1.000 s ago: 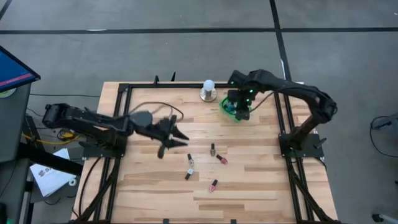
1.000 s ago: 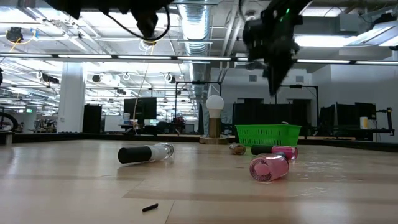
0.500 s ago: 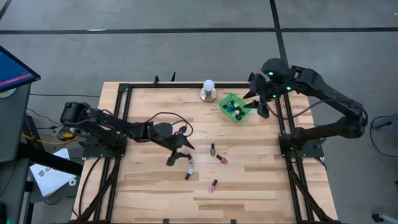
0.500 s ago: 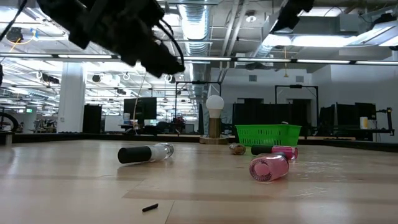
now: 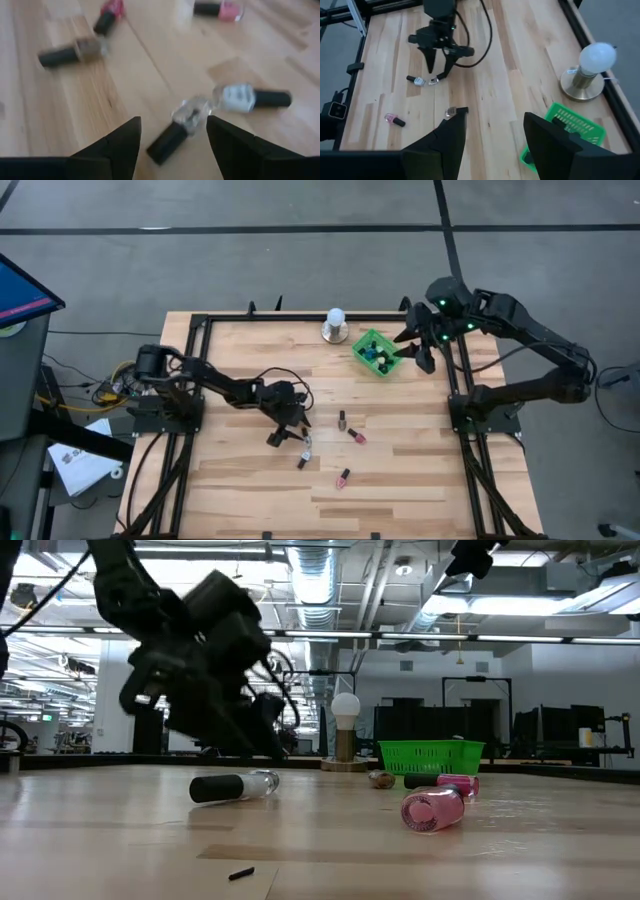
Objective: Pick & Place Nail Polish
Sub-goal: Put the transparent nail polish bottle into the green bin
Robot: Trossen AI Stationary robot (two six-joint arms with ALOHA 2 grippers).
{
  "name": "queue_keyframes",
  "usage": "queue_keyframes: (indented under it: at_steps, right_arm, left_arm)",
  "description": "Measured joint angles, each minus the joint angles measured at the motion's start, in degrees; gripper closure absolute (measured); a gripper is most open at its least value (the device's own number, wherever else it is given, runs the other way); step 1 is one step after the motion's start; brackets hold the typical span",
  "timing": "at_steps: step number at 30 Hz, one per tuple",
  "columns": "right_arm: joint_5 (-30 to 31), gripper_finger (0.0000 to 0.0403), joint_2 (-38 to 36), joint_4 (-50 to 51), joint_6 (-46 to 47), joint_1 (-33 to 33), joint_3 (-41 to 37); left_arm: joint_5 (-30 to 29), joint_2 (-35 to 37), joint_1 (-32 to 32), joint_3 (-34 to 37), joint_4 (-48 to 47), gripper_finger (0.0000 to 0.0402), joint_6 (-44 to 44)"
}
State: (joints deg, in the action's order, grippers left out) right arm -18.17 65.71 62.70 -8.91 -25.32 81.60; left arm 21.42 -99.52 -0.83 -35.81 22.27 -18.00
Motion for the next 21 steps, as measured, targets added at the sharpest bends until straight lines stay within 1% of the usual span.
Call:
queue_keyframes:
  at_steps: [7, 12, 15, 21]
  right_arm:
    - [0.0, 0.0220, 2.0, 0.2, 1.0, 2.0, -0.1]
    - [0.1, 0.0226, 2.9, -0.4, 1.1, 2.9, 0.0]
    - [0.2, 0.0230, 3.0, -0.3, 1.5, 3.2, -0.1]
    - [0.2, 0.0236, 3.0, -0.9, 2.3, 3.2, 0.0]
  left_arm:
    - [0.4, -5.1, -0.5, -0.1, 2.3, 0.0192, -4.7]
    - [0.6, -5.9, -0.5, -0.3, 2.6, 0.0211, -5.2]
    - [0.5, -5.6, -0.4, -0.3, 2.3, 0.0237, -5.2]
    - [-0.2, -5.7, -0.7, -0.2, 1.7, 0.0309, -5.2]
